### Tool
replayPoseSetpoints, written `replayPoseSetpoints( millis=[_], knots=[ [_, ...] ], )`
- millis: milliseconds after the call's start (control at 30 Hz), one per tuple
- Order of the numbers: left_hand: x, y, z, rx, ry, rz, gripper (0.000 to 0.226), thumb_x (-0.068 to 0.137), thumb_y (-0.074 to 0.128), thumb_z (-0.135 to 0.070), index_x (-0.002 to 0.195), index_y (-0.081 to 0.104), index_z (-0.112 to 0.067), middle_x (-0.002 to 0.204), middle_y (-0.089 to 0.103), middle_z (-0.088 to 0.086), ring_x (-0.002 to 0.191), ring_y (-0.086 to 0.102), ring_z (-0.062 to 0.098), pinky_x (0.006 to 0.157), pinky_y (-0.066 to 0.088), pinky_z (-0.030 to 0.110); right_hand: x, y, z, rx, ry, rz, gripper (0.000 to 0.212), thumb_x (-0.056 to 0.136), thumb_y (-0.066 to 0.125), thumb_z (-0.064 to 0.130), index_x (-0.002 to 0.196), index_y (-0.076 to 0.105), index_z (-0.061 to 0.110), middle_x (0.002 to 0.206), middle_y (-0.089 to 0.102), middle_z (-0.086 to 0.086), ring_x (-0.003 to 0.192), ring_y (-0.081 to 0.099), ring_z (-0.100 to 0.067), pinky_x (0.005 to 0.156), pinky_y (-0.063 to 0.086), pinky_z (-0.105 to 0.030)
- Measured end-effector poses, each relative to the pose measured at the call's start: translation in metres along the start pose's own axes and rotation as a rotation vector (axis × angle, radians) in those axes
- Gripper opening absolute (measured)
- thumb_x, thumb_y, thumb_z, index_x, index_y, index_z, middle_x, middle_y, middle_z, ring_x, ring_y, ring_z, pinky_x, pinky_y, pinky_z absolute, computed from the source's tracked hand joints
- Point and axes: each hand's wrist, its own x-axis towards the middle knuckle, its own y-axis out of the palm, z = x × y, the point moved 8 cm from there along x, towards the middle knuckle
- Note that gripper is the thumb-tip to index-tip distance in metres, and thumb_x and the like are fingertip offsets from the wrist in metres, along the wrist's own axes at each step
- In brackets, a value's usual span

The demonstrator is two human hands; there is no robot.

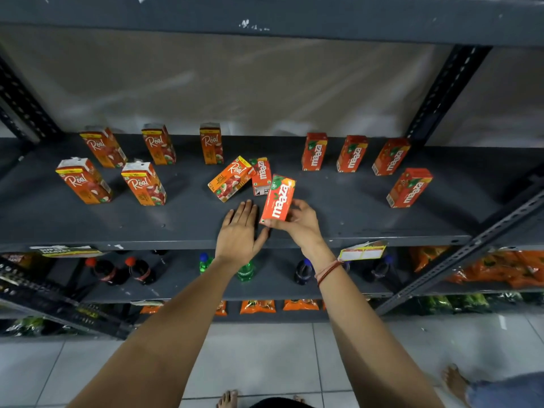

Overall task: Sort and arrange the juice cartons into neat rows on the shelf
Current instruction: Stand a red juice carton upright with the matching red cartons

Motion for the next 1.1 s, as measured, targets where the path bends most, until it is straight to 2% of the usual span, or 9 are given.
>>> replayPoseSetpoints(
  millis=[67, 167, 267, 400, 600, 733, 867, 967, 1100],
  knots=[
    [-0.001, 0.000, 0.000, -0.002, 0.004, 0.004, 0.072, 0.090, 0.019, -0.053, 0.142, 0.029, -0.004, 0.150, 0.033, 0.014, 0.140, 0.025, 0.025, 0.116, 0.017, 0.041, -0.008, 0.002, 0.003, -0.018, -0.019, 0.042, 0.072, 0.058, 0.088, 0.012, 0.120, 0.051, 0.010, 0.100, 0.069, -0.001, 0.092, 0.066, -0.011, 0.075, 0.051, -0.019],
    [-0.002, 0.000, 0.000, -0.012, 0.009, 0.007, 0.075, 0.088, 0.015, -0.055, 0.143, 0.027, -0.004, 0.151, 0.031, 0.014, 0.141, 0.023, 0.025, 0.116, 0.017, 0.042, -0.014, 0.003, 0.008, -0.010, -0.041, 0.071, 0.068, 0.060, 0.087, 0.008, 0.119, 0.053, 0.011, 0.101, 0.068, -0.001, 0.088, 0.065, -0.004, 0.070, 0.051, -0.016],
    [-0.002, 0.000, 0.000, 0.004, 0.004, 0.021, 0.080, 0.085, 0.007, -0.058, 0.144, 0.025, -0.007, 0.152, 0.028, 0.012, 0.142, 0.020, 0.024, 0.117, 0.015, 0.041, -0.015, 0.005, 0.014, -0.005, -0.056, 0.077, 0.069, 0.061, 0.087, 0.008, 0.121, 0.052, 0.010, 0.107, 0.068, -0.003, 0.094, 0.066, -0.011, 0.075, 0.052, -0.018],
    [-0.002, -0.001, -0.001, -0.005, -0.007, 0.025, 0.080, 0.085, 0.007, -0.057, 0.143, 0.027, -0.006, 0.152, 0.029, 0.012, 0.142, 0.022, 0.024, 0.116, 0.016, 0.041, -0.015, 0.001, 0.015, -0.009, -0.067, 0.063, 0.072, 0.059, 0.088, 0.010, 0.121, 0.051, 0.011, 0.112, 0.069, -0.006, 0.099, 0.065, -0.014, 0.077, 0.052, -0.020],
    [-0.001, -0.003, -0.001, -0.007, -0.019, 0.016, 0.077, 0.088, 0.011, -0.056, 0.141, 0.033, -0.005, 0.150, 0.034, 0.014, 0.140, 0.027, 0.025, 0.115, 0.019, 0.042, -0.002, -0.042, 0.015, -0.034, -0.113, -0.050, 0.066, 0.055, 0.089, 0.006, 0.109, 0.052, 0.015, 0.094, 0.069, 0.002, 0.094, 0.068, -0.018, 0.082, 0.054, -0.028],
    [-0.001, -0.002, -0.001, 0.005, -0.020, 0.013, 0.076, 0.088, 0.011, -0.056, 0.140, 0.033, -0.005, 0.149, 0.035, 0.013, 0.139, 0.028, 0.024, 0.115, 0.019, 0.041, 0.012, -0.103, 0.027, -0.125, -0.139, -0.194, 0.063, 0.055, 0.088, 0.002, 0.104, 0.050, 0.014, 0.090, 0.067, 0.003, 0.085, 0.065, -0.014, 0.076, 0.052, -0.023],
    [-0.002, -0.002, -0.001, 0.027, -0.024, 0.016, 0.082, 0.088, 0.003, -0.060, 0.140, 0.034, -0.005, 0.149, 0.035, 0.013, 0.140, 0.027, 0.023, 0.115, 0.018, 0.040, 0.023, -0.161, 0.031, -0.236, -0.157, -0.284, 0.067, 0.058, 0.082, -0.009, 0.115, 0.047, -0.004, 0.109, 0.067, -0.021, 0.097, 0.067, -0.028, 0.085, 0.054, -0.035],
    [-0.002, -0.003, -0.002, 0.029, -0.023, 0.017, 0.091, 0.085, -0.009, -0.064, 0.140, 0.034, -0.005, 0.149, 0.034, 0.012, 0.139, 0.028, 0.023, 0.115, 0.018, 0.040, 0.031, -0.188, 0.024, -0.307, -0.127, -0.308, 0.064, 0.062, 0.081, -0.008, 0.116, 0.046, -0.004, 0.116, 0.066, -0.022, 0.108, 0.064, -0.031, 0.095, 0.052, -0.046],
    [-0.003, -0.004, -0.003, 0.021, -0.030, 0.012, 0.092, 0.085, -0.009, -0.064, 0.139, 0.036, -0.004, 0.148, 0.037, 0.013, 0.138, 0.030, 0.025, 0.114, 0.020, 0.041, 0.045, -0.200, 0.013, -0.359, -0.090, -0.262, 0.057, 0.069, 0.077, -0.004, 0.118, 0.047, -0.002, 0.123, 0.063, -0.019, 0.116, 0.061, -0.031, 0.101, 0.048, -0.048]
  ],
)
